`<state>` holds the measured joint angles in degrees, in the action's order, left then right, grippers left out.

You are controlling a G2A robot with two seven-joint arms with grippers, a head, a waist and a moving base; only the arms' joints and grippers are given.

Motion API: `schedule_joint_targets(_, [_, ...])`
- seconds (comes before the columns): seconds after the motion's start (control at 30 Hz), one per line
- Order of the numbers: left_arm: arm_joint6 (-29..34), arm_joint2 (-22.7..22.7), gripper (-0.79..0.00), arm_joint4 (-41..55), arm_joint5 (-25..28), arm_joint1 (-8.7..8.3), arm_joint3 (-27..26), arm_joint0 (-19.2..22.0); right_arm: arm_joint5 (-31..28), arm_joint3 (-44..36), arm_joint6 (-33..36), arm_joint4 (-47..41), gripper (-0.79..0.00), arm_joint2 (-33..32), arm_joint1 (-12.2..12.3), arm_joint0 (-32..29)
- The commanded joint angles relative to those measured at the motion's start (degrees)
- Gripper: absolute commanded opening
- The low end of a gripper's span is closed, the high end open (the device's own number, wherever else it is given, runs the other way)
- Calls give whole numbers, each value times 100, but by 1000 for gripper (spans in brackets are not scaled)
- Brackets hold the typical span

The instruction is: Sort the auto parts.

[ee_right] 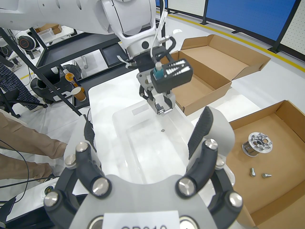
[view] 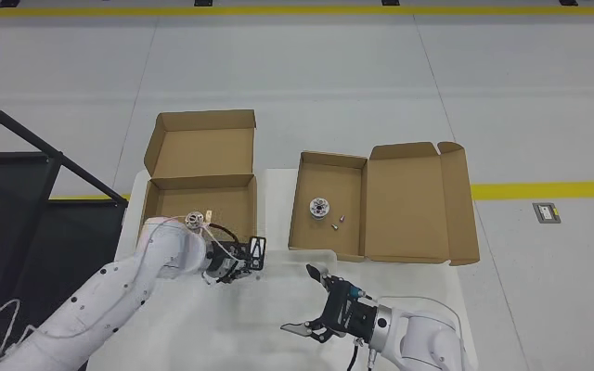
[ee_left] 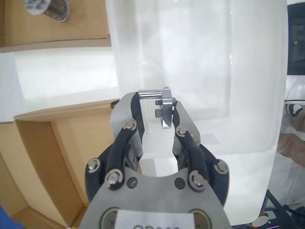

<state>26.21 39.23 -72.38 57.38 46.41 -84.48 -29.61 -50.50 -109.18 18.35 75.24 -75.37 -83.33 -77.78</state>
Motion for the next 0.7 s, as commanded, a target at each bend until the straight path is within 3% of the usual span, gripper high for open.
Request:
schedule_joint_targets(0.0, [127, 310, -785, -25, -150, -118, -111, -115, 0, 0, 0, 0, 0, 0, 0, 0])
schedule_joint_targets(0.27, [139, 1011, -785, 13, -325, -344, -18, -373, 0, 0, 0, 0, 0, 0, 0, 0])
schedule_joint_targets(0.43, [-70, 1063, -785, 99, -486, -306, 357, -357, 0, 0, 0, 0, 0, 0, 0, 0])
schedule_joint_targets(0.67, [-80, 1049, -785, 98, -496, -298, 357, -365, 0, 0, 0, 0, 0, 0, 0, 0])
